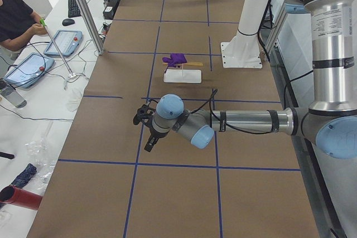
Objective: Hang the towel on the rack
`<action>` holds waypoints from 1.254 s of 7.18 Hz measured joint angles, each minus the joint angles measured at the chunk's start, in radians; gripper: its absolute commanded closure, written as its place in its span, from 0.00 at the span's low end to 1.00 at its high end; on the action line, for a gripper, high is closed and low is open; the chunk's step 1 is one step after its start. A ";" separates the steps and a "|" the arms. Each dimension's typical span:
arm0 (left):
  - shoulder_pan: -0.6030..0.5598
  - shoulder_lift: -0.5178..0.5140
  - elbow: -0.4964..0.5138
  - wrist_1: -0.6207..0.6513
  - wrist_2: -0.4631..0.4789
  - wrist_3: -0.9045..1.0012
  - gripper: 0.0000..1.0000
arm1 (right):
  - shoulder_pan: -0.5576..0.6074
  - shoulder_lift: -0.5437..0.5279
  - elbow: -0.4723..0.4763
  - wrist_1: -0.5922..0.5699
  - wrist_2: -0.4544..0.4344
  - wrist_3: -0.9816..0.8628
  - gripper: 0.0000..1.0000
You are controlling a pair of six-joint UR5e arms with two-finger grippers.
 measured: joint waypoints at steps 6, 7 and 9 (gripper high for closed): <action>-0.054 -0.048 -0.073 0.509 -0.008 0.105 0.00 | 0.003 -0.009 -0.046 -0.095 0.030 -0.046 0.00; -0.053 -0.039 -0.070 0.510 -0.030 0.107 0.00 | 0.000 -0.009 -0.051 -0.094 0.034 -0.046 0.00; -0.050 -0.033 -0.064 0.507 -0.053 0.111 0.00 | -0.002 -0.008 -0.053 -0.092 0.042 -0.043 0.00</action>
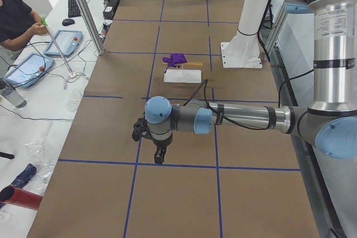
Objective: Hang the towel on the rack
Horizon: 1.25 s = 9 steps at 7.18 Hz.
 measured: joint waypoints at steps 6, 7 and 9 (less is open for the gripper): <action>0.006 -0.009 -0.015 -0.107 -0.002 0.003 0.00 | 0.000 -0.001 -0.002 0.000 0.005 0.004 0.00; 0.006 -0.009 -0.017 -0.105 -0.003 0.003 0.00 | 0.000 -0.001 -0.001 0.000 0.005 0.004 0.00; 0.006 -0.010 -0.017 -0.104 -0.003 0.002 0.00 | 0.000 -0.001 -0.001 0.000 0.006 0.004 0.00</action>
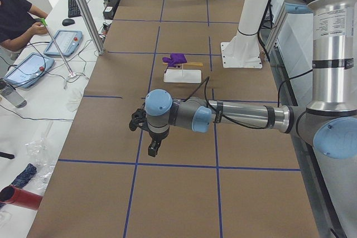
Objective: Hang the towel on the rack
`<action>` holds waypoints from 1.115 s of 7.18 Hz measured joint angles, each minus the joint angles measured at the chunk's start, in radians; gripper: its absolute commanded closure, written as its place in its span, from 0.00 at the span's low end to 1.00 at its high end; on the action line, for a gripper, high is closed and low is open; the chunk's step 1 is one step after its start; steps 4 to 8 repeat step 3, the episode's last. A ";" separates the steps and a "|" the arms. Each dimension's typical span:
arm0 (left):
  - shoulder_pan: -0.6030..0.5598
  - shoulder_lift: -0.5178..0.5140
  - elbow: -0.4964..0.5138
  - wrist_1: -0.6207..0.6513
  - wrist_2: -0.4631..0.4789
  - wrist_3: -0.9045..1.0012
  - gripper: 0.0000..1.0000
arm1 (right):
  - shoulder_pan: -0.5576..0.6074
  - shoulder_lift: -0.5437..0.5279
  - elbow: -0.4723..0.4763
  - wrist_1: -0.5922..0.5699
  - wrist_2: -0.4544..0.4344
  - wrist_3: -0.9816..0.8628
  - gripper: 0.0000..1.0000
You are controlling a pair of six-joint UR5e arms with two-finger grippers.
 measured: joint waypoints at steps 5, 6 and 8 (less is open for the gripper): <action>0.000 0.000 0.001 -0.001 0.000 0.000 0.00 | -0.001 0.000 0.000 0.000 0.012 0.001 0.00; 0.000 0.000 0.001 -0.001 0.000 0.000 0.00 | -0.001 0.000 0.000 0.000 0.012 0.001 0.00; 0.000 0.000 0.001 -0.001 0.000 0.000 0.00 | -0.001 0.000 0.000 0.000 0.012 0.001 0.00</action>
